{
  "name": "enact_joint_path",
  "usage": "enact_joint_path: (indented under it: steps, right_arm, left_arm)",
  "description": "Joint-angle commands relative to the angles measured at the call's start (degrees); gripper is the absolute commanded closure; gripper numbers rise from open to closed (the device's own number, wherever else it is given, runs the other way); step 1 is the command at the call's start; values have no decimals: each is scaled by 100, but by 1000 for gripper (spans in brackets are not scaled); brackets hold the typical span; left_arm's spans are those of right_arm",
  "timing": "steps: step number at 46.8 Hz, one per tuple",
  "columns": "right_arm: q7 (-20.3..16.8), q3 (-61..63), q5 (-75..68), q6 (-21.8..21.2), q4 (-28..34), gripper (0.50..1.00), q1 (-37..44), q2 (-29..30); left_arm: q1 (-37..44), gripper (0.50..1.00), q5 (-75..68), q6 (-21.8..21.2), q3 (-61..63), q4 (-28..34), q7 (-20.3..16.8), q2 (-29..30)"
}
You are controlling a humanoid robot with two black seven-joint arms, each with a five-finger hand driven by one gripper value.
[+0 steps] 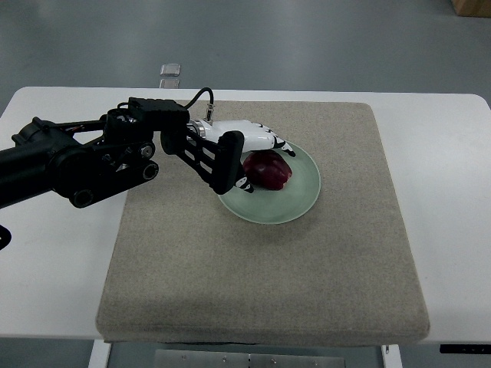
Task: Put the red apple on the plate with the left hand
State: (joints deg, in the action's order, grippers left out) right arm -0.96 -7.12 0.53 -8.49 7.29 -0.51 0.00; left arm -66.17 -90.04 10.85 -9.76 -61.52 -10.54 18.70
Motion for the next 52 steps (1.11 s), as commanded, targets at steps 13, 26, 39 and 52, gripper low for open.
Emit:
enact_joint_path:
  steps: [13, 26, 39, 52]
  right_arm:
    - [0, 0, 0, -4, 0, 536, -1, 0]
    - [0, 0, 0, -4, 0, 536, 7, 0]
    - [0, 0, 0, -4, 0, 536, 7, 0]
    - [0, 0, 0, -4, 0, 536, -1, 0]
  left_arm:
    - [-89, 504, 399, -31, -167, -62, -1, 108]
    - [-388, 504, 2367, -31, -413, 245, 8, 231]
    - [-415, 501, 4327, -40, -659, 1159, 96, 415]
    - [-327, 501, 6498, 92, -897, 1467, 667, 767]
